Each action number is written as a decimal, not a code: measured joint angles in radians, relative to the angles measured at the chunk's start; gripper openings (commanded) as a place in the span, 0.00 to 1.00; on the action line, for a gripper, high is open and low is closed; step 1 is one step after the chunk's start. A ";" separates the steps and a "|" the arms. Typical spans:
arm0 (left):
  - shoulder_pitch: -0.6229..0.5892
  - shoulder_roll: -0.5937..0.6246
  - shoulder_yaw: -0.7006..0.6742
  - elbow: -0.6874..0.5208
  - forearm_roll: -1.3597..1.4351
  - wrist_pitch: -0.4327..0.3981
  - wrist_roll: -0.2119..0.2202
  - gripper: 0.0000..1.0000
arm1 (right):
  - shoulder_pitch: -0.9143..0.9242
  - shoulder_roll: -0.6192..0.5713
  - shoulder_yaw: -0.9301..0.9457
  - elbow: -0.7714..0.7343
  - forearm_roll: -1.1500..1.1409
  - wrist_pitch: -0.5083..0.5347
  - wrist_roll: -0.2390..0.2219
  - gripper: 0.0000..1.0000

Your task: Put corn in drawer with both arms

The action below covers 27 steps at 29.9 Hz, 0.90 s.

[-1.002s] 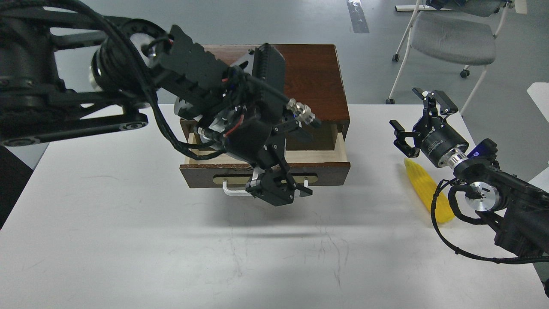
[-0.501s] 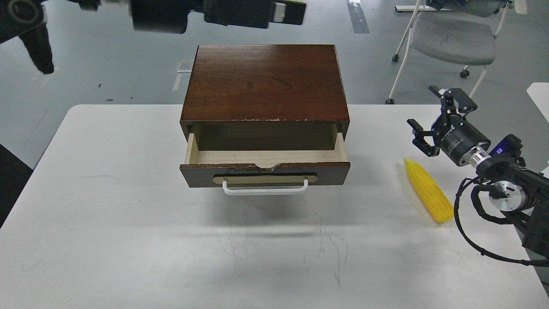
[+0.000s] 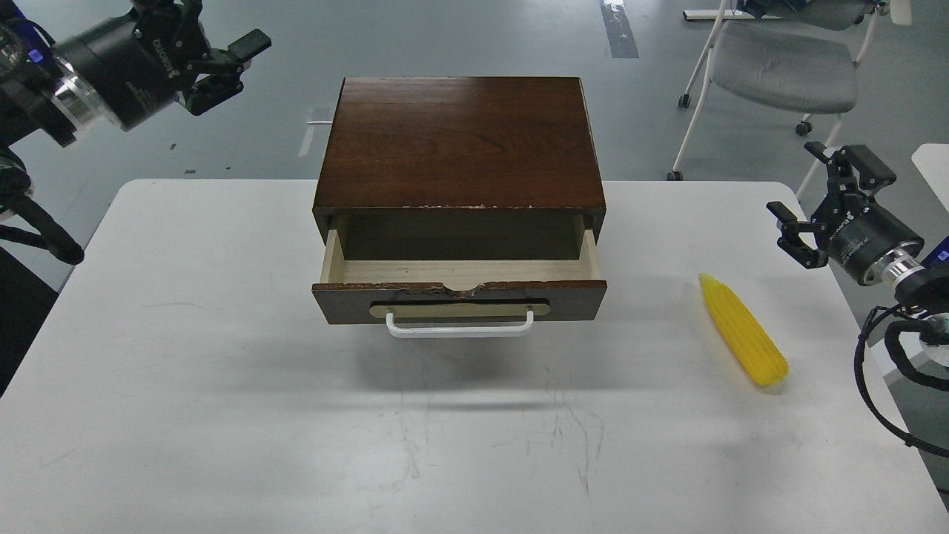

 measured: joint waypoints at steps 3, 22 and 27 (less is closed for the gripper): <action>0.053 -0.017 -0.001 0.059 -0.079 -0.053 0.000 0.97 | 0.007 -0.043 -0.010 0.011 -0.078 0.000 0.000 1.00; 0.198 -0.079 -0.079 0.112 -0.153 -0.120 0.000 0.98 | 0.245 -0.184 -0.148 0.225 -1.218 0.000 0.000 0.99; 0.198 -0.079 -0.082 0.112 -0.150 -0.120 0.000 0.98 | 0.342 -0.092 -0.351 0.201 -1.275 0.000 0.000 0.99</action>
